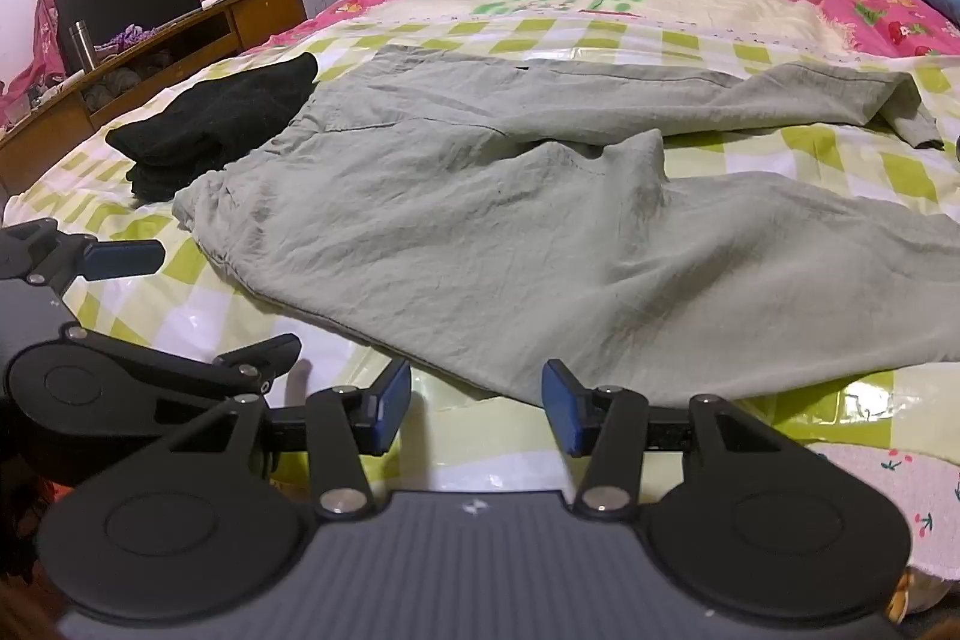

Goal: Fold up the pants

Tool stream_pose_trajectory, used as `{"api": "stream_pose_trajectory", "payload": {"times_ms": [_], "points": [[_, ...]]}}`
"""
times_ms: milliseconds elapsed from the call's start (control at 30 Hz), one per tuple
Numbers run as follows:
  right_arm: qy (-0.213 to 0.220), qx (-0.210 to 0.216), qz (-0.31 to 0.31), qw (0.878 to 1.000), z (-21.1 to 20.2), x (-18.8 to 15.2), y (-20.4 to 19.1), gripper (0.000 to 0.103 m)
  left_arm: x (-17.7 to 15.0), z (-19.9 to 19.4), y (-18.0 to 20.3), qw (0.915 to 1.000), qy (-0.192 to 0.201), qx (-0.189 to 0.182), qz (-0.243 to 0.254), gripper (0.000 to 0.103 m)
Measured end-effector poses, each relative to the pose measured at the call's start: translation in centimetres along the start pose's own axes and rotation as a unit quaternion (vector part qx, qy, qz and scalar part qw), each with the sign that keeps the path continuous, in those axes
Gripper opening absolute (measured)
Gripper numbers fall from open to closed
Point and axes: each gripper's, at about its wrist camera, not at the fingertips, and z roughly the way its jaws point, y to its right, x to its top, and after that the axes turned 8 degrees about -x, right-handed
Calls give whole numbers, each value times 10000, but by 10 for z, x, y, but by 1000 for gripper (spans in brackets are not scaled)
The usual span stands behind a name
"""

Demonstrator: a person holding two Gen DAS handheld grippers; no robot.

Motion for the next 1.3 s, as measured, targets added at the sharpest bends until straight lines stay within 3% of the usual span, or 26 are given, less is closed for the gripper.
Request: {"api": "stream_pose_trajectory", "payload": {"times_ms": [1300], "points": [[74,79,-51,9999,-7,-1,-3,50,1,-9,3,9997,99,184,147,103]]}}
